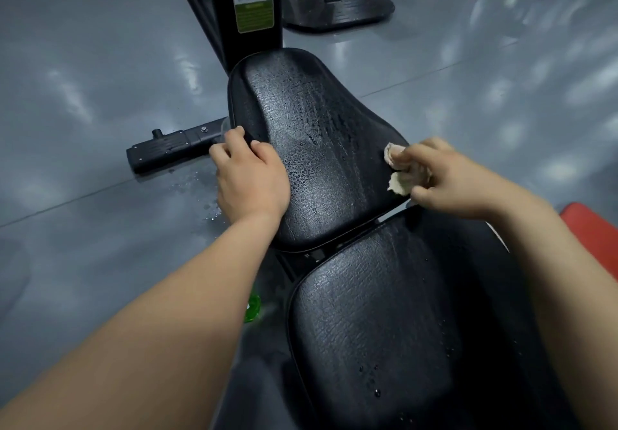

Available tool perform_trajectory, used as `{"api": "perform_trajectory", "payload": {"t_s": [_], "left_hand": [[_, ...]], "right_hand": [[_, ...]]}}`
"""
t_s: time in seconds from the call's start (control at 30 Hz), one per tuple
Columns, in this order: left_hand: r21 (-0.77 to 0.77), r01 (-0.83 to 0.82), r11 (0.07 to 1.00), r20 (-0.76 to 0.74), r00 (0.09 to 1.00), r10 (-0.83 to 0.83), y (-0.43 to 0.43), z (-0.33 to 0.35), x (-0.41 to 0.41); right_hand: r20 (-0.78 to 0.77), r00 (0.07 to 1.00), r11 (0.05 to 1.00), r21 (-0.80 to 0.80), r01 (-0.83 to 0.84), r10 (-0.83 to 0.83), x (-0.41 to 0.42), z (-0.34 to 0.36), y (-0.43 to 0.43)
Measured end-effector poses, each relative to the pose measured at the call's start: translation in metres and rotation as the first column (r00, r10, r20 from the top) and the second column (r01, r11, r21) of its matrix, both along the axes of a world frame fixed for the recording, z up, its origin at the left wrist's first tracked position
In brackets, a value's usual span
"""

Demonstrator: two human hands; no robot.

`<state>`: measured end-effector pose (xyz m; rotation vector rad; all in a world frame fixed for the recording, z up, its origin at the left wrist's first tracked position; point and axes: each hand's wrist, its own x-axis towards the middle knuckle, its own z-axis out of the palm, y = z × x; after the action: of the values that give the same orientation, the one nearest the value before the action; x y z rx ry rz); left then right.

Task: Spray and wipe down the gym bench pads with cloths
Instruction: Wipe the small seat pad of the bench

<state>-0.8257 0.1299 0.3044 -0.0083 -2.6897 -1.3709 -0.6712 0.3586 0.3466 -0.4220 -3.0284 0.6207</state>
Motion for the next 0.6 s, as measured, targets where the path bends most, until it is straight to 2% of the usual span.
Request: {"api": "perform_trajectory", "payload": {"t_s": [0.07, 0.13, 0.27, 0.37, 0.5, 0.6], "left_hand": [[-0.004, -0.001, 1.0, -0.003, 1.0, 0.001, 0.001, 0.0, 0.0], [-0.003, -0.004, 1.0, -0.003, 1.0, 0.004, 0.001, 0.0, 0.0], [-0.003, -0.007, 1.0, 0.001, 1.0, 0.007, 0.0, 0.0, 0.0], [-0.006, -0.008, 1.0, -0.003, 1.0, 0.008, 0.0, 0.0, 0.001], [-0.005, -0.005, 1.0, -0.004, 1.0, 0.005, 0.0, 0.001, 0.001], [-0.005, -0.007, 1.0, 0.004, 1.0, 0.007, 0.0, 0.001, 0.0]], "right_hand": [[-0.053, 0.998, 0.998, 0.053, 0.028, -0.025, -0.01, -0.002, 0.01], [-0.136, 0.984, 0.989, 0.083, 0.126, -0.114, -0.03, -0.005, 0.024], [-0.138, 0.957, 0.959, 0.091, 0.267, -0.254, -0.048, -0.008, 0.028], [-0.187, 0.959, 0.973, 0.046, 0.225, -0.213, -0.032, -0.008, -0.001], [-0.221, 0.974, 0.997, 0.055, 0.054, -0.04, -0.003, -0.015, -0.033], [-0.195, 0.974, 0.992, 0.024, 0.127, -0.12, -0.011, -0.016, -0.012]]}}
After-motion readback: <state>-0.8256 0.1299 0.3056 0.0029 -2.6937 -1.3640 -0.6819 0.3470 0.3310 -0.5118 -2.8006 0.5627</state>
